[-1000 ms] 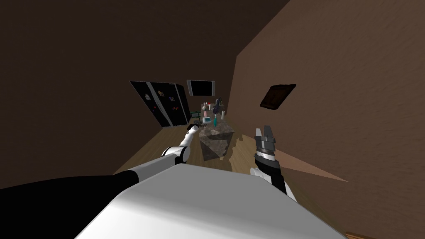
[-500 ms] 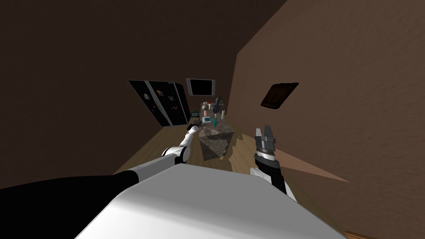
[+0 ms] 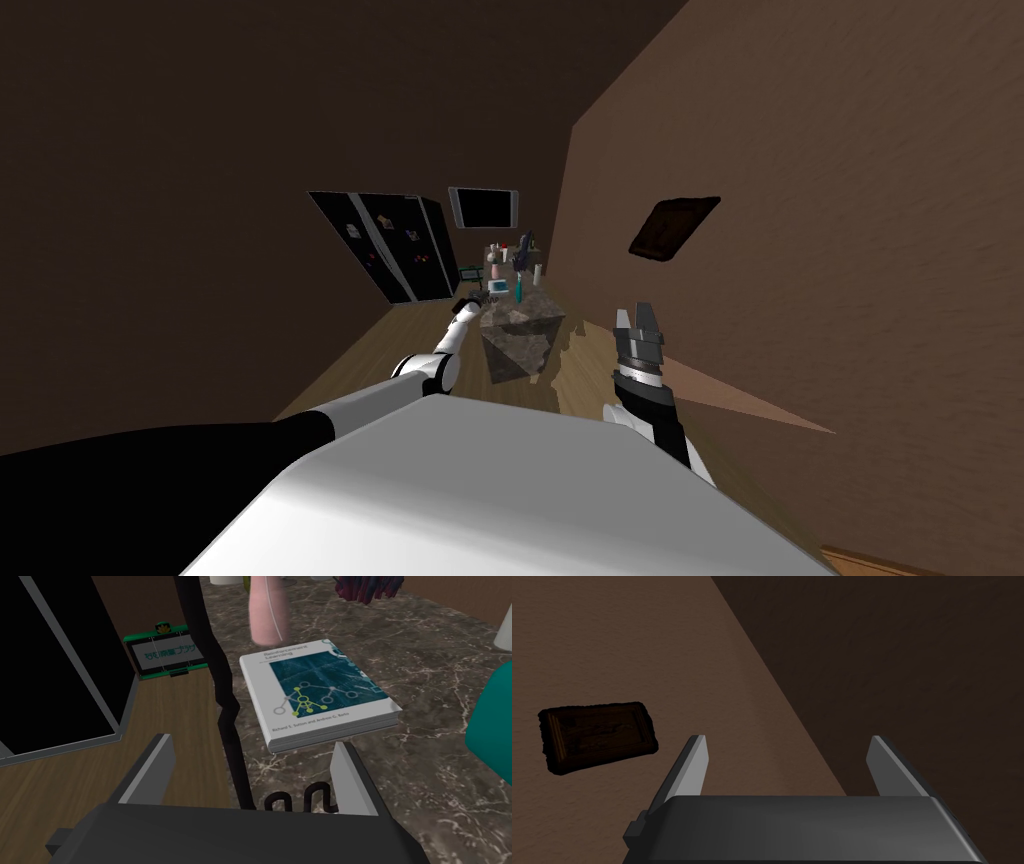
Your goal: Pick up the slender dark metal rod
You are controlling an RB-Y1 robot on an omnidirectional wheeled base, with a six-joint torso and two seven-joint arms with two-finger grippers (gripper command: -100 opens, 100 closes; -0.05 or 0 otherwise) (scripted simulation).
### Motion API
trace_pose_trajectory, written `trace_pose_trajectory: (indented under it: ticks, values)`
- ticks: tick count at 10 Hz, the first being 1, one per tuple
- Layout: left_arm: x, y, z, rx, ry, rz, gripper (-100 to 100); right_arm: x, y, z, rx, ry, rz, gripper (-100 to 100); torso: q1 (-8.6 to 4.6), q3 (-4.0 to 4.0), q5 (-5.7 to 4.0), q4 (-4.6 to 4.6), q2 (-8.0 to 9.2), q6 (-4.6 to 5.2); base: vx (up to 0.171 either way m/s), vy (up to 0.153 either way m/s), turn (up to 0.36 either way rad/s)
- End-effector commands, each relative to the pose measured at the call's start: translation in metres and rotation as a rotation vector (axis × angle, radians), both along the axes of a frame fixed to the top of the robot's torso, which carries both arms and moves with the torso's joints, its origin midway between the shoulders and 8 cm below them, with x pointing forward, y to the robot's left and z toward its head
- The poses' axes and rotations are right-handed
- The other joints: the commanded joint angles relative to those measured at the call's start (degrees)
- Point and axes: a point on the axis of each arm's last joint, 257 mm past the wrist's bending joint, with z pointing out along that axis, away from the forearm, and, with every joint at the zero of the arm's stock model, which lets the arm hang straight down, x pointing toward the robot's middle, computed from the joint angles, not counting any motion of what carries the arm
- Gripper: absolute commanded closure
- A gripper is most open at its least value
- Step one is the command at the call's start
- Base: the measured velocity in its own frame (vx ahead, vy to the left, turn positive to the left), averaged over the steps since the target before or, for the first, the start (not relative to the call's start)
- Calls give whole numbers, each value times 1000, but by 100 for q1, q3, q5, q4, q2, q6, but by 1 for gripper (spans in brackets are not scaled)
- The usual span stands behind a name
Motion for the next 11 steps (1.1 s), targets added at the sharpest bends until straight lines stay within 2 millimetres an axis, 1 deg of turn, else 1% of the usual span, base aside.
trace_pose_trajectory:
  ticks: [1,2,3,4,5,7,9,11]
  values:
    - [1,-3,-3,-5,1,-4,-100,0,0,0,0,0,0,0,0,0,0,0,0,0,-63,-1,-2]
    - [1,-13,-4,-19,6,-24,-100,0,0,0,0,0,0,0,1,-4,0,-1,-8,0,-61,8,10]
    - [1,-13,-4,-19,6,-24,-100,0,0,0,0,0,0,0,3,-5,0,-2,-10,0,-49,3,1]
    - [1,-23,-6,-31,11,-42,-100,0,0,0,0,0,0,0,3,-8,1,-3,-15,-1,-64,7,12]
    - [1,-27,-7,-35,14,-50,-100,0,0,0,0,0,0,0,4,-7,1,-2,-12,0,-81,19,10]
    - [-2,-42,-17,-45,24,-74,-100,0,0,0,0,0,0,0,14,-1,3,-1,-2,-1,-87,58,19]
    - [-4,-43,-20,-41,23,-72,-100,0,0,0,0,0,0,0,29,-8,6,-2,-15,-2,-25,71,-4]
    - [-8,-23,-19,-8,3,-38,-100,0,0,0,0,0,0,0,43,-20,9,-7,-36,-3,24,113,-53]
